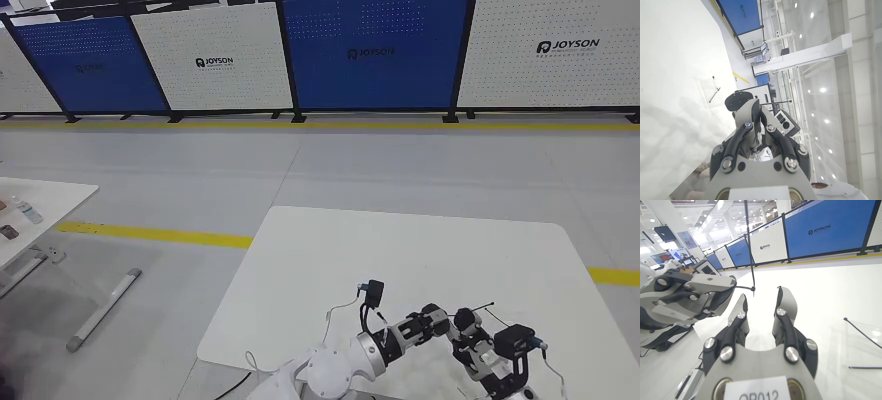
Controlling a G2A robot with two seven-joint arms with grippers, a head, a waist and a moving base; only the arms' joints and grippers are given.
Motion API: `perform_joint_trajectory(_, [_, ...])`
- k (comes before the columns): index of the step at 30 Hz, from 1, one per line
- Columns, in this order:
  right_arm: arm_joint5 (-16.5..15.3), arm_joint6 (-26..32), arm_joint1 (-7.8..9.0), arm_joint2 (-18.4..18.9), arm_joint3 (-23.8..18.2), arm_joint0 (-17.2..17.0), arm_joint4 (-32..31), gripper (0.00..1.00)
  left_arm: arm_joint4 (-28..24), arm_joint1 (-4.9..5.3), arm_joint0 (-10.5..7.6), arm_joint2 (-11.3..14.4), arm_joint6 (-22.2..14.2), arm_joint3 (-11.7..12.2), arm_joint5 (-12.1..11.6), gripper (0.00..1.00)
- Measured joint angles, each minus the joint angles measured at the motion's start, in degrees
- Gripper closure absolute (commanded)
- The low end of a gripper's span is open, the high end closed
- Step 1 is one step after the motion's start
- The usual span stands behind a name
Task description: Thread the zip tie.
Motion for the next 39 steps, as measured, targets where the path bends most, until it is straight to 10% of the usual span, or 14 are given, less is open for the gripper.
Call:
perform_joint_trajectory(13, [0.0,-2.1,0.48,0.2,-0.6,-0.6,0.7,0.78,0.7,-0.08,0.11,0.3,0.5,0.0,0.1,1.00])
perform_joint_trajectory(16, [0.0,-2.1,0.60,0.1,-0.5,-0.5,1.1,1.00,1.0,-0.09,0.17,0.4,0.3,-0.2,0.1,1.00])
perform_joint_trajectory(39, [0.0,-0.5,1.03,-1.0,-0.5,0.3,0.5,1.00,1.4,-0.06,0.41,0.5,-0.5,-0.9,-1.0,1.00])
